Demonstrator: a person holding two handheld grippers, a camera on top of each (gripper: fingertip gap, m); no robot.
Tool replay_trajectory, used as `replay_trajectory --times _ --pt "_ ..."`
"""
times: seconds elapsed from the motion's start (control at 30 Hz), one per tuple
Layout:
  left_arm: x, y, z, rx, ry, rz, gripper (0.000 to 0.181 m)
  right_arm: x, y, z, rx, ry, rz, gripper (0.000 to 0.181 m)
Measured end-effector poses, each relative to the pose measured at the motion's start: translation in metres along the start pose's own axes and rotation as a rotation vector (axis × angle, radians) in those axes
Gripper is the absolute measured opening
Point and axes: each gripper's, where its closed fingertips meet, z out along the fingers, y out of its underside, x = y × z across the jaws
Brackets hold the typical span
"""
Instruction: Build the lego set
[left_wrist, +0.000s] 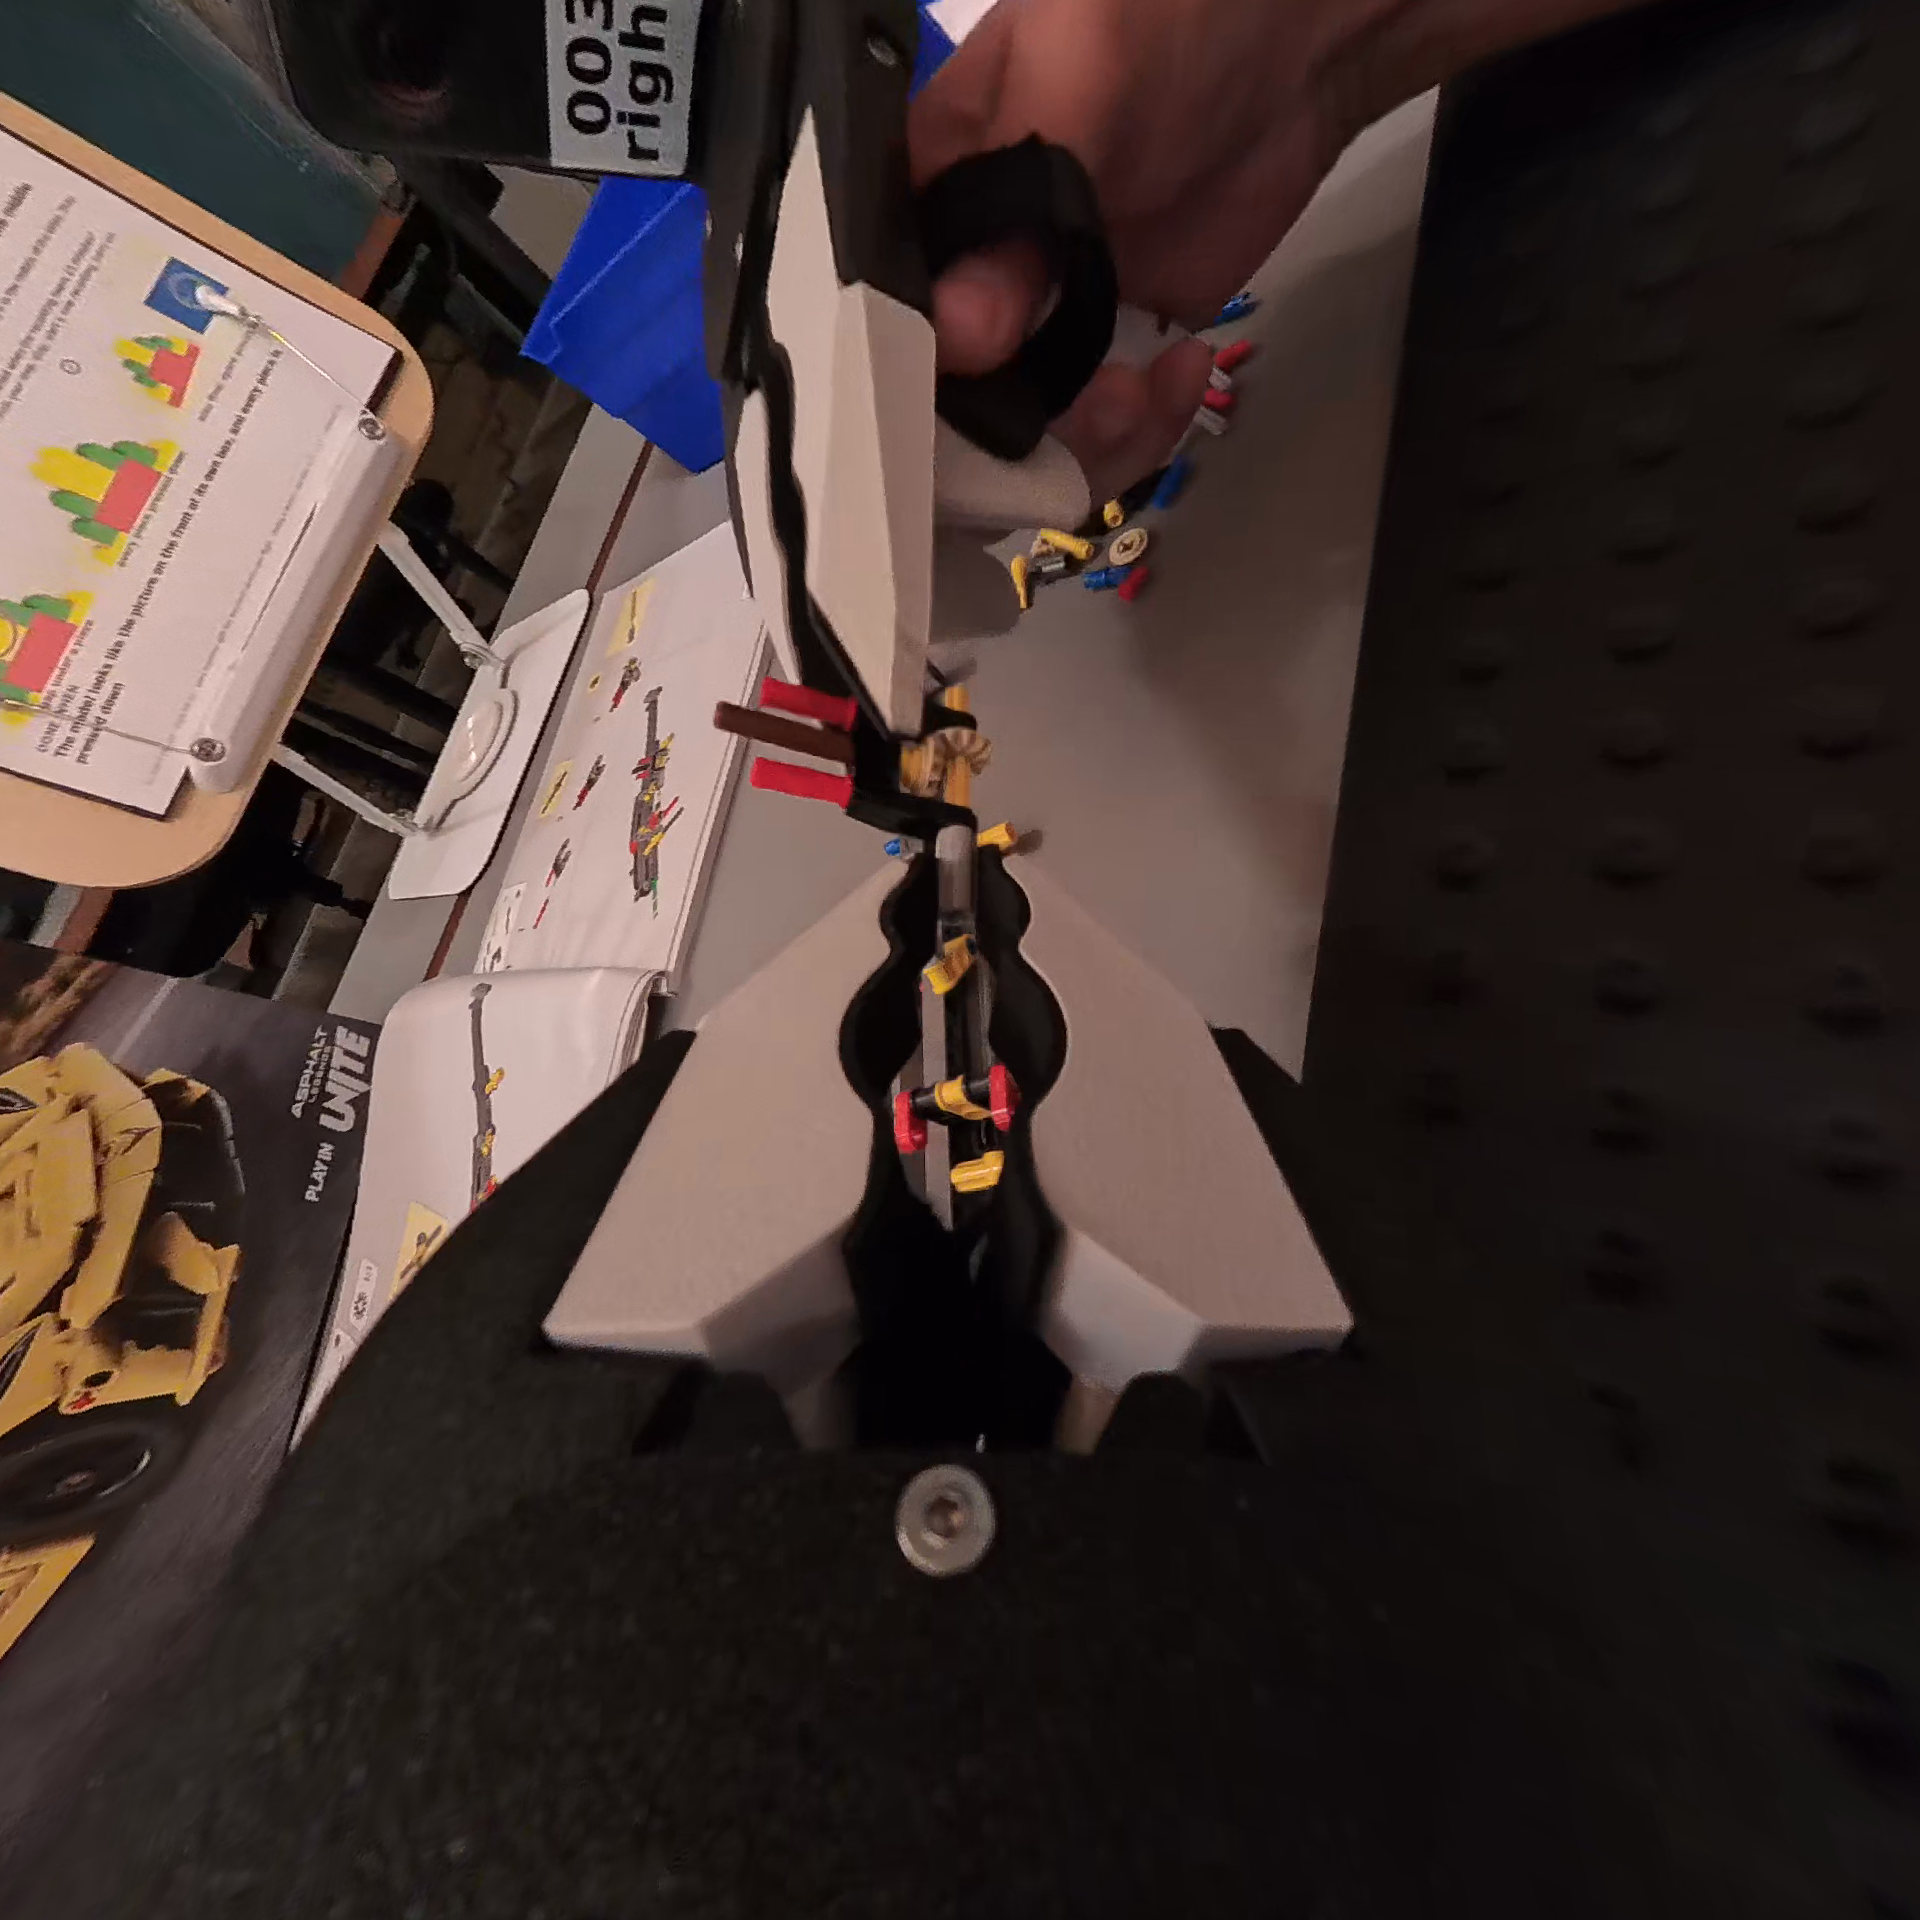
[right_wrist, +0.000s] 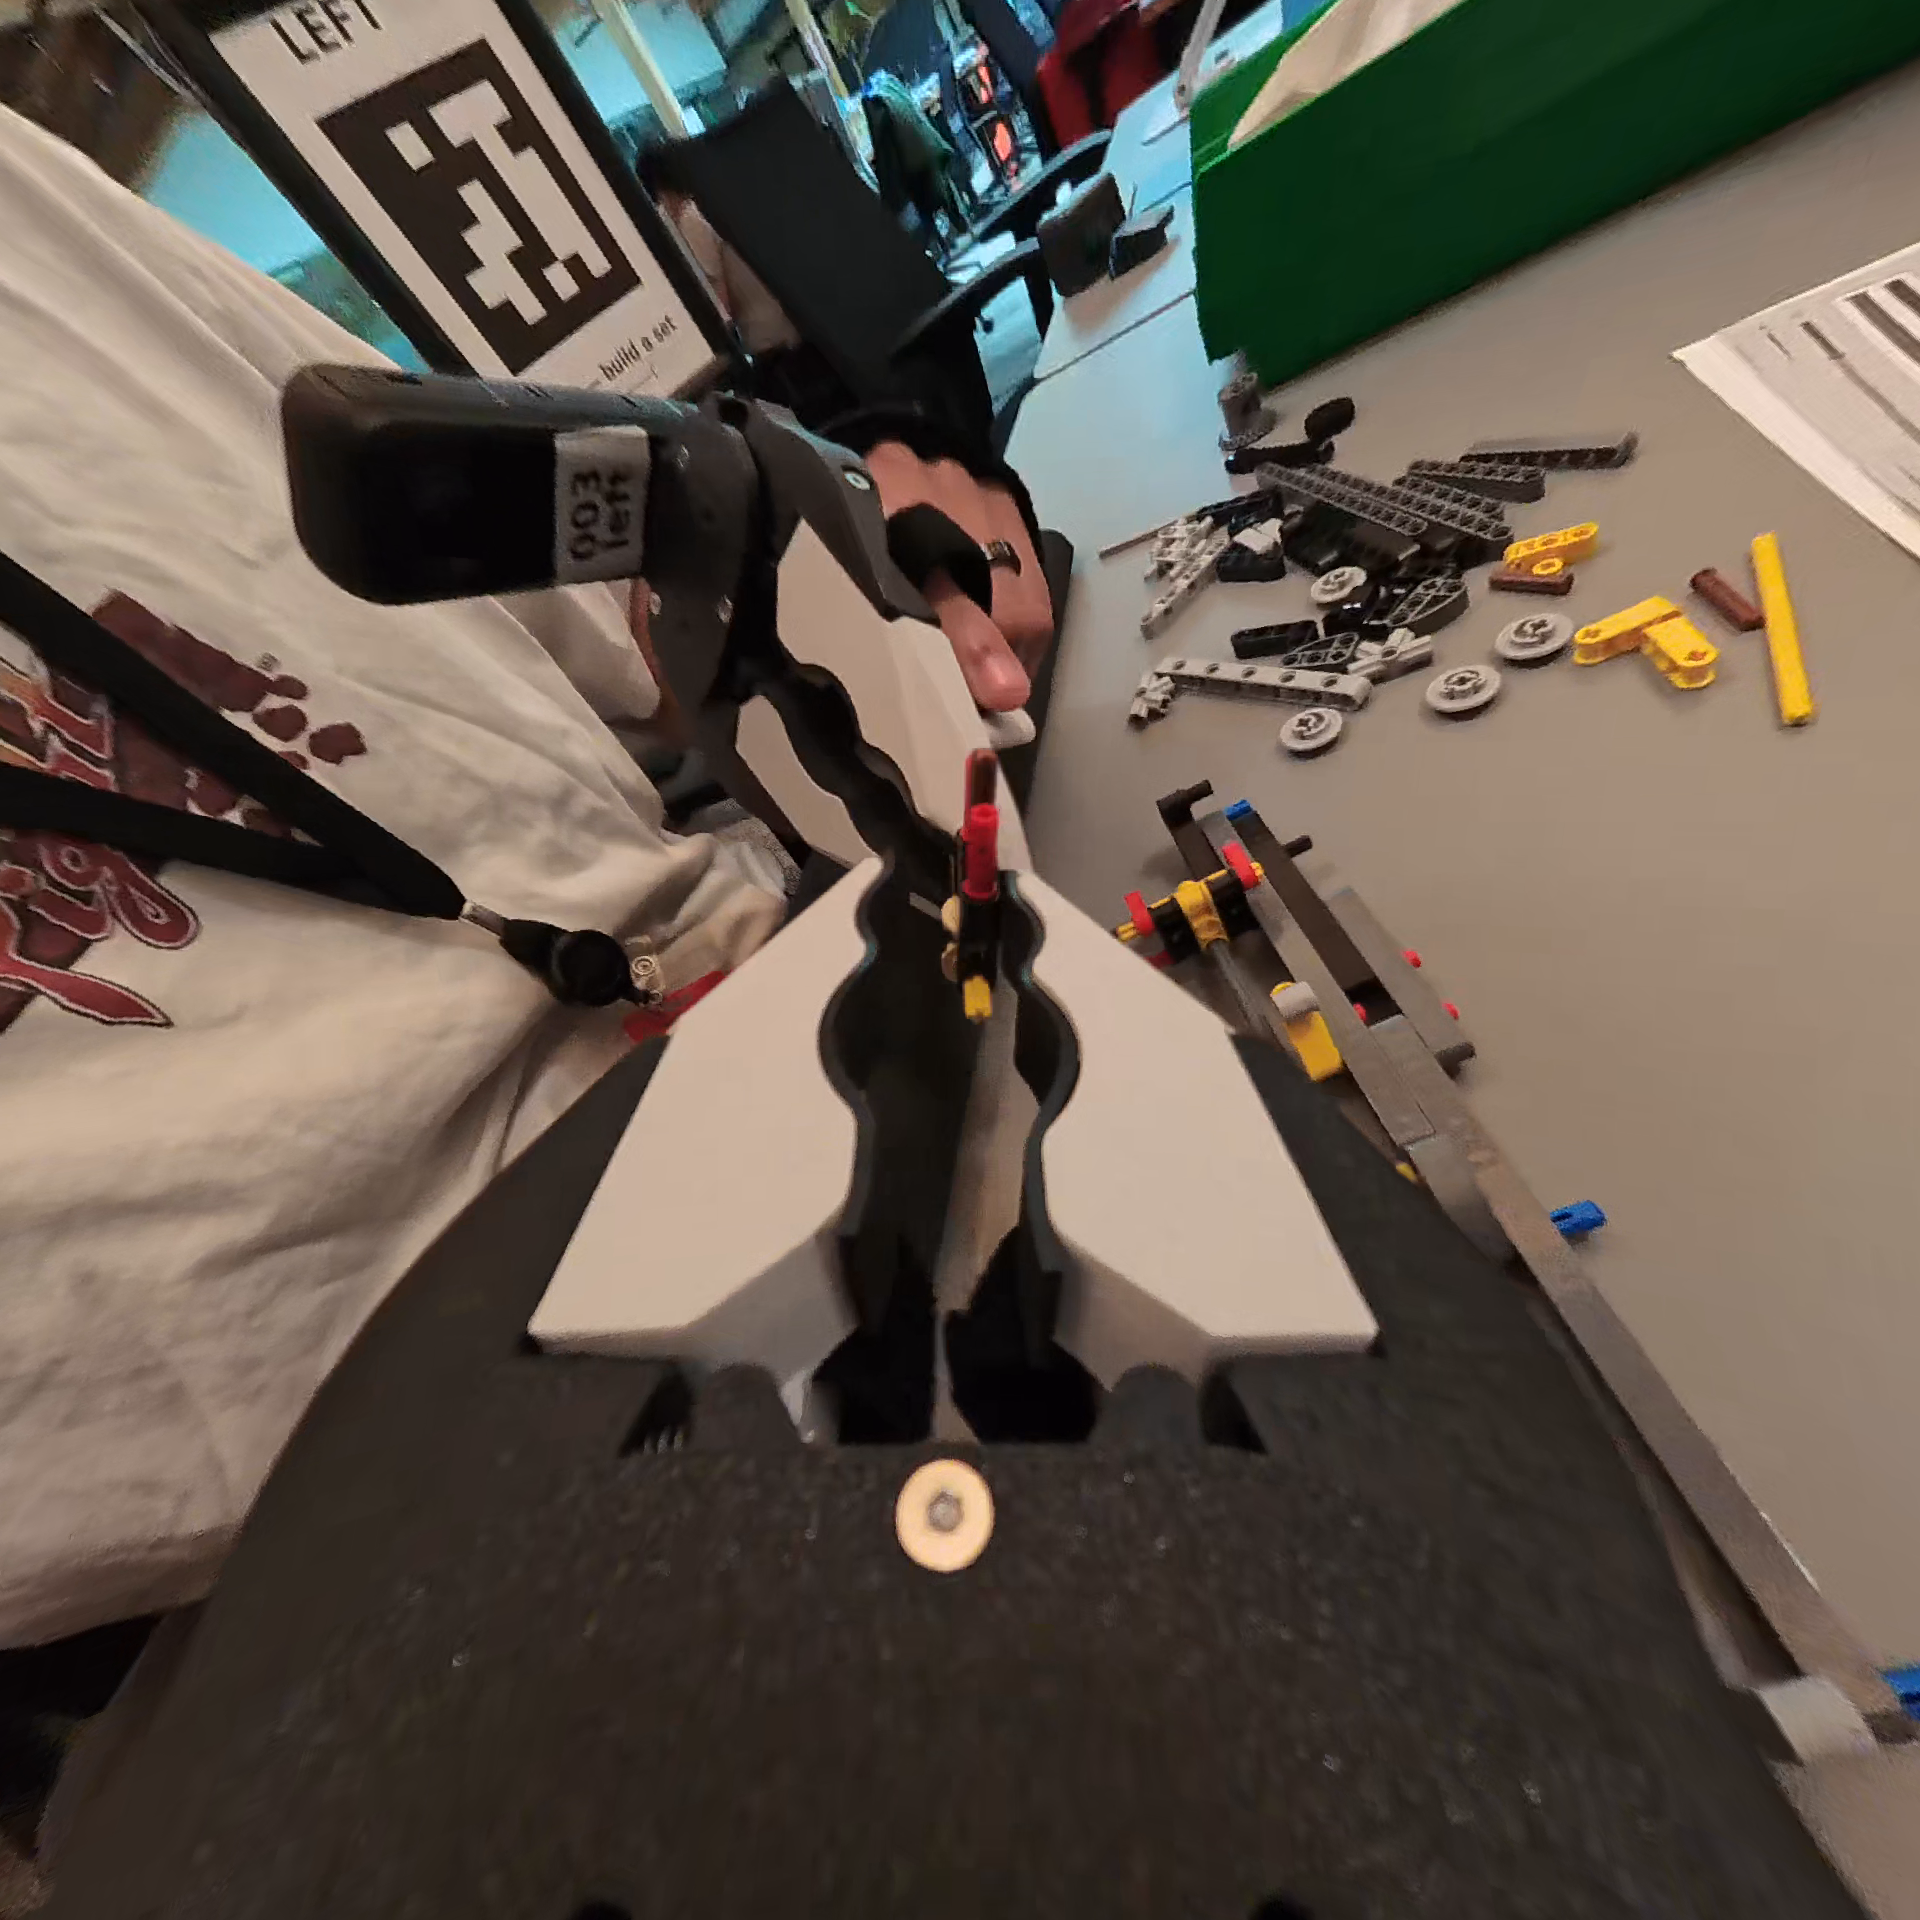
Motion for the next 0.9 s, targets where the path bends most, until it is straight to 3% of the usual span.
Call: replay_trajectory --times 0.33,0.5,0.63,0.73,0.8,0.9 --pt "0.004 0.006 0.007 -0.008 0.007 -0.097 0.005 0.012 0.011 0.006 -0.088 0.079 -0.059 0.006" --pt "-0.006 0.040 -0.007 -0.078 0.129 -0.382 0.031 0.056 0.036 -0.008 -0.226 0.350 -0.182 0.006" --pt "-0.007 0.072 -0.025 -0.132 0.221 -0.440 0.030 0.066 0.045 -0.008 -0.299 0.433 -0.231 0.006" --pt "0.003 0.095 -0.023 -0.236 0.291 -0.445 0.067 0.073 0.047 -0.009 -0.338 0.490 -0.241 0.006" --pt "0.010 0.101 -0.016 -0.267 0.320 -0.445 0.079 0.071 0.047 -0.007 -0.334 0.484 -0.242 0.006" --pt "0.012 0.096 -0.007 -0.231 0.338 -0.448 0.067 0.073 0.050 -0.006 -0.338 0.479 -0.239 0.006"
